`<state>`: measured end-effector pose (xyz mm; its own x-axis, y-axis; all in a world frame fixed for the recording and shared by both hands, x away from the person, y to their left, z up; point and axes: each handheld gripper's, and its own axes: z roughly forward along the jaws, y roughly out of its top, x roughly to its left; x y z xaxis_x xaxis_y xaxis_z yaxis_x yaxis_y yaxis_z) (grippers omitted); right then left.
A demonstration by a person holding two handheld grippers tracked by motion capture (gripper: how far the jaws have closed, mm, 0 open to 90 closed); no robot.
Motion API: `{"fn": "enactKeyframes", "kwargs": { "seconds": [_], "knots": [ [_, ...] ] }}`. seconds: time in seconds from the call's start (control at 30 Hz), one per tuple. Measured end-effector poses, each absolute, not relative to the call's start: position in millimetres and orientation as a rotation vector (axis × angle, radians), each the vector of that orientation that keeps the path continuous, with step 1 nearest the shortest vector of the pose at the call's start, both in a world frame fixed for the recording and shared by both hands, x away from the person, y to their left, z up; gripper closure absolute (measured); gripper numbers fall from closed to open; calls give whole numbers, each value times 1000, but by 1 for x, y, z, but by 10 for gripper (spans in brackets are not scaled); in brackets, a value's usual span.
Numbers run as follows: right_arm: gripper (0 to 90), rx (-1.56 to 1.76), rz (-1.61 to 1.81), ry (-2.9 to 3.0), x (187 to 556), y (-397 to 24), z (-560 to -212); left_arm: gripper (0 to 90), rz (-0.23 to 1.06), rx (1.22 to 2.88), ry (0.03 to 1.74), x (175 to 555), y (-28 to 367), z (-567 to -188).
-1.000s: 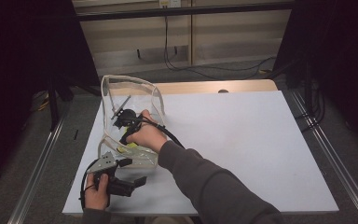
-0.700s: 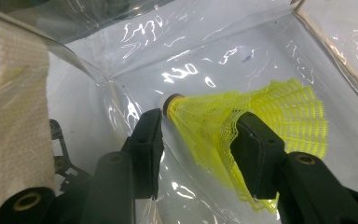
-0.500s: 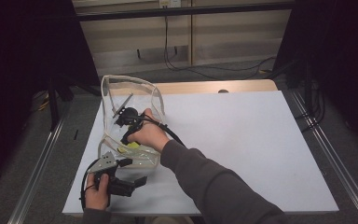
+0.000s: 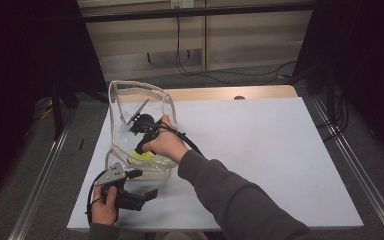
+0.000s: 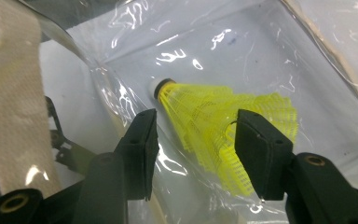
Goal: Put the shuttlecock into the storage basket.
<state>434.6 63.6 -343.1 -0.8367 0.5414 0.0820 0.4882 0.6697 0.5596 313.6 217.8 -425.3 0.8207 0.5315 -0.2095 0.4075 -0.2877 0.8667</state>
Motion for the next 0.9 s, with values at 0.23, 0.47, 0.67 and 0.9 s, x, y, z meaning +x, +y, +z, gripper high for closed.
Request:
{"fn": "enactKeyframes", "kwargs": {
  "seconds": [0.23, 0.47, 0.67, 0.9],
  "knots": [
    [482, 878, 901, 2784, 433, 56, -343, 37, 143, 1923, 702, 314, 217, -425],
    [457, 879, 926, 2780, 432, 51, -342, 37, 146, 1925, 701, 314, 217, -425],
    [428, 868, 963, 2770, 429, 47, -338, 37, 147, 1921, 701, 314, 216, -425],
    [379, 842, 997, 2777, 425, 44, -333, 37, 144, 1921, 699, 315, 216, -426]
  ]
}}
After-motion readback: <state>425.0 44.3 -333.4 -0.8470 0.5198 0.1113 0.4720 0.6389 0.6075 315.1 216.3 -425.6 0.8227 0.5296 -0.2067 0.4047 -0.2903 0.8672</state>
